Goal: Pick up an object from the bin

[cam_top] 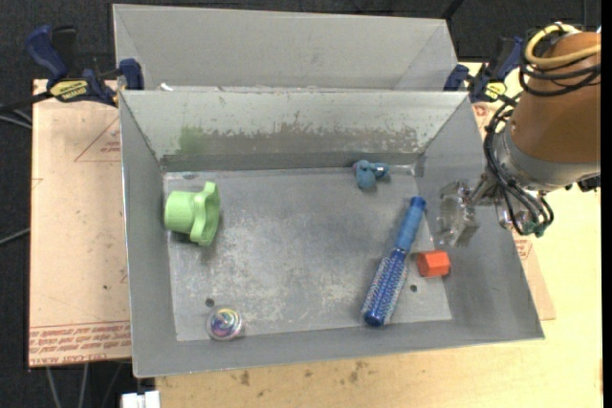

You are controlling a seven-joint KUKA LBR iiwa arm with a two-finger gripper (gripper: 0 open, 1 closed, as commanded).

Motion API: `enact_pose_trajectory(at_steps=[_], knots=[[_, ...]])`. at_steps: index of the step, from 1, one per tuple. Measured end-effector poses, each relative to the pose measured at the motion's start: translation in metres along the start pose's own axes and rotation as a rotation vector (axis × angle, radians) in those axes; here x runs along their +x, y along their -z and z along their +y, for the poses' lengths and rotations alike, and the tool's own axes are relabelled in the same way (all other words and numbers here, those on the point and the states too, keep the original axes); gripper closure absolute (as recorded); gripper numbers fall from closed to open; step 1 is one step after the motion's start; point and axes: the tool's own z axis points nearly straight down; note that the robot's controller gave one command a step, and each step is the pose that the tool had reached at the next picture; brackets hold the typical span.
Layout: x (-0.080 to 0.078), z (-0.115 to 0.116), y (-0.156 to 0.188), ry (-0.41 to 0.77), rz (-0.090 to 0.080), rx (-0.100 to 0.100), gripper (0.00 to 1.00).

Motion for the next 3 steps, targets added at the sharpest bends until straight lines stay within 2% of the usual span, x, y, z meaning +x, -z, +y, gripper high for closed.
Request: enact_pose_trajectory(at_steps=[1,2,3], knots=[[0.002,0.0,-0.005,-0.001,0.009,-0.001,0.0],[0.007,0.018,-0.137,0.503,0.014,-0.006,0.0],[0.006,0.018,-0.136,0.503,0.012,-0.006,1.0]])
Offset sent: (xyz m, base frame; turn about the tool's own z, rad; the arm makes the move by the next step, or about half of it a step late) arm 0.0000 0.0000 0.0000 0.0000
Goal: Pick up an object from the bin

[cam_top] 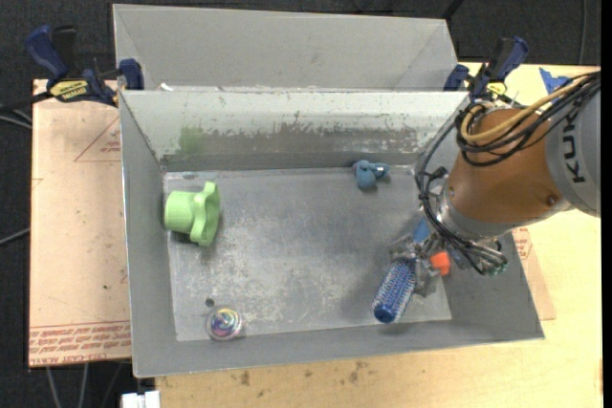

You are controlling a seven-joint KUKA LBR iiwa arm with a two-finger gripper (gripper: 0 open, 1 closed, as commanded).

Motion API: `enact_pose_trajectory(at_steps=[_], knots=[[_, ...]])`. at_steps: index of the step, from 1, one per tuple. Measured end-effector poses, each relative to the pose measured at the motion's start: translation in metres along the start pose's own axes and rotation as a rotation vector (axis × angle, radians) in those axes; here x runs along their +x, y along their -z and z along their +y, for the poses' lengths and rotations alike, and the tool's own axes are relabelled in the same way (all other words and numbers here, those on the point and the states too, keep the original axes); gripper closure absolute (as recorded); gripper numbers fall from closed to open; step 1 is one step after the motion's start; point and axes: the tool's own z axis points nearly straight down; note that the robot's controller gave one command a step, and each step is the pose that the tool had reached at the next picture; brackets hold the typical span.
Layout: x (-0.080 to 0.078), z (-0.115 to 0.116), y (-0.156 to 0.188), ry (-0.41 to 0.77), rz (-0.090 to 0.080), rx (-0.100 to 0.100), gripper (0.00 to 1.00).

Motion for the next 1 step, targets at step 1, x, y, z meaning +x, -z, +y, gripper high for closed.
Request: enact_pose_trajectory(at_steps=[1], knots=[[-0.007,0.0381,0.2014,-0.004,-0.009,0.007,1.0]])
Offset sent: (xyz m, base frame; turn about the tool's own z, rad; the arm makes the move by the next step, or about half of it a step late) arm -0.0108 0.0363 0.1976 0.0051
